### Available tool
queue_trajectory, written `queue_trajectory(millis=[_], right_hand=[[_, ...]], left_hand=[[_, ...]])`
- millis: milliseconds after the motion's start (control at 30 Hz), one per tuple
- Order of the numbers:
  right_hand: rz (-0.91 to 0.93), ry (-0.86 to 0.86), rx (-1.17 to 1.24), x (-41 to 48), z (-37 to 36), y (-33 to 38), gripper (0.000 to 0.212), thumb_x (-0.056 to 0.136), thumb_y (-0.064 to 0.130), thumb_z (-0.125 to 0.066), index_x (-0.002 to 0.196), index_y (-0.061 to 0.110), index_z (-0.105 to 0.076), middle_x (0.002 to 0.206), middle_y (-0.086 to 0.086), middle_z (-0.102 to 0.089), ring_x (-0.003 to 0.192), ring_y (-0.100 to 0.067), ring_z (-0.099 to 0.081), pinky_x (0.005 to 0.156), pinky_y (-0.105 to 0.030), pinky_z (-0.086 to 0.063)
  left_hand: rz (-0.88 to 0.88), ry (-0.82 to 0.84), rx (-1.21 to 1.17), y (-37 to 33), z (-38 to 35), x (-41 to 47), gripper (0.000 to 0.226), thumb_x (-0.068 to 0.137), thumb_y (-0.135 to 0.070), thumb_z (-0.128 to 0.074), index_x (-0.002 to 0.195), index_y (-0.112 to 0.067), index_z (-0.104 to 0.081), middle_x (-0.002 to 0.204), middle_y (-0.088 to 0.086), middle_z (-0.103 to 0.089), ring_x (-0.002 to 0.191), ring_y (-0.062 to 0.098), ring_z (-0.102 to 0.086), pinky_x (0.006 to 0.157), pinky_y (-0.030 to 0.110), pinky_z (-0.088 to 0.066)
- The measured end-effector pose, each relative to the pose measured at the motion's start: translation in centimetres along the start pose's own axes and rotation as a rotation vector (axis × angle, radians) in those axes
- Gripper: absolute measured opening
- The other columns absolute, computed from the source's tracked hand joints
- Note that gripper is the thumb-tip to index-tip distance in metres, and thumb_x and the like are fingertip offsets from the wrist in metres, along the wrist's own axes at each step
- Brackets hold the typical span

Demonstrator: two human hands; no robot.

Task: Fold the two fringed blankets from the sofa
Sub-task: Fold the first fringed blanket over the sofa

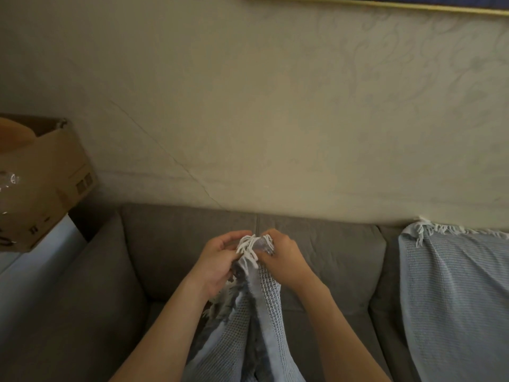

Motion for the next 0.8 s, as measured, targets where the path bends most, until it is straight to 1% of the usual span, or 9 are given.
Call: queue_trajectory(millis=[100,200,300,400,500,567,633,700,800], right_hand=[[0.005,-0.018,-0.055,0.0,0.2,0.2,0.030,0.090,0.033,-0.076,0.074,0.019,-0.055,0.070,0.005,-0.059,0.061,-0.004,-0.052,0.053,-0.018,-0.038],[-0.024,-0.090,0.004,0.0,0.5,-0.1,0.039,0.095,0.031,-0.071,0.064,0.020,-0.049,0.062,0.004,-0.055,0.054,-0.005,-0.048,0.052,-0.020,-0.036],[-0.093,-0.134,0.113,0.0,0.6,-0.5,0.041,0.096,0.031,-0.070,0.061,0.019,-0.051,0.057,0.006,-0.054,0.050,-0.003,-0.045,0.051,-0.023,-0.037],[-0.141,-0.177,0.206,0.0,0.6,-0.6,0.044,0.091,0.032,-0.076,0.059,0.021,-0.049,0.051,0.010,-0.050,0.046,-0.002,-0.044,0.048,-0.020,-0.035],[-0.160,-0.187,0.277,0.1,0.4,-0.9,0.043,0.085,0.037,-0.079,0.058,0.022,-0.050,0.051,0.010,-0.050,0.047,-0.004,-0.045,0.049,-0.026,-0.037],[-0.165,-0.182,0.299,0.3,0.3,-1.0,0.042,0.082,0.043,-0.080,0.059,0.022,-0.051,0.052,0.010,-0.050,0.048,-0.006,-0.044,0.049,-0.028,-0.036],[-0.180,-0.168,0.301,0.5,0.4,-1.2,0.042,0.079,0.046,-0.080,0.059,0.022,-0.052,0.052,0.010,-0.051,0.049,-0.005,-0.044,0.048,-0.027,-0.037],[-0.201,-0.126,0.303,0.8,0.2,-1.4,0.038,0.076,0.042,-0.080,0.058,0.022,-0.053,0.052,0.010,-0.053,0.050,-0.005,-0.046,0.050,-0.028,-0.038],[-0.239,-0.073,0.343,1.1,0.1,-2.1,0.037,0.078,0.039,-0.085,0.063,0.018,-0.059,0.059,0.005,-0.057,0.055,-0.009,-0.050,0.054,-0.030,-0.041]], left_hand=[[-0.007,-0.003,-0.019,-0.2,0.1,0.0,0.039,0.092,0.014,-0.067,0.123,-0.009,-0.076,0.116,0.017,-0.079,0.103,0.033,-0.074,0.094,0.045,-0.059],[-0.029,-0.029,-0.051,-0.7,0.1,0.0,0.033,0.094,0.006,-0.071,0.123,-0.008,-0.076,0.115,0.017,-0.079,0.101,0.030,-0.076,0.085,0.037,-0.064],[-0.033,-0.038,-0.086,-1.0,-0.2,0.0,0.031,0.094,0.007,-0.072,0.121,-0.007,-0.076,0.113,0.014,-0.080,0.097,0.024,-0.079,0.075,0.031,-0.065],[-0.030,-0.020,-0.087,-1.0,-0.5,-0.2,0.028,0.098,0.008,-0.063,0.119,-0.006,-0.076,0.111,0.015,-0.081,0.100,0.026,-0.079,0.079,0.035,-0.064],[-0.019,-0.027,-0.118,-1.0,-0.6,-0.1,0.028,0.103,0.008,-0.055,0.119,-0.003,-0.075,0.111,0.019,-0.080,0.096,0.026,-0.079,0.083,0.037,-0.062],[-0.012,-0.031,-0.144,-1.0,-0.7,-0.2,0.023,0.105,0.000,-0.058,0.120,-0.002,-0.075,0.113,0.021,-0.079,0.100,0.029,-0.078,0.088,0.040,-0.061],[-0.023,-0.030,-0.160,-1.0,-0.8,-0.4,0.022,0.099,-0.009,-0.070,0.121,-0.005,-0.076,0.113,0.019,-0.079,0.102,0.029,-0.078,0.088,0.039,-0.062],[-0.042,-0.035,-0.145,-1.0,-0.7,-0.3,0.030,0.091,-0.002,-0.077,0.121,-0.006,-0.076,0.113,0.017,-0.080,0.101,0.027,-0.079,0.084,0.035,-0.063],[-0.048,-0.032,-0.121,-1.1,-0.5,0.0,0.036,0.091,0.012,-0.070,0.123,-0.005,-0.075,0.112,0.018,-0.080,0.097,0.025,-0.079,0.078,0.029,-0.065]])
Point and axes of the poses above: each hand's wrist, its own x-axis towards the middle knuckle, its own z-axis out of the back of the hand, y = z × x, the point moved 8 cm from there along x, towards the middle knuckle
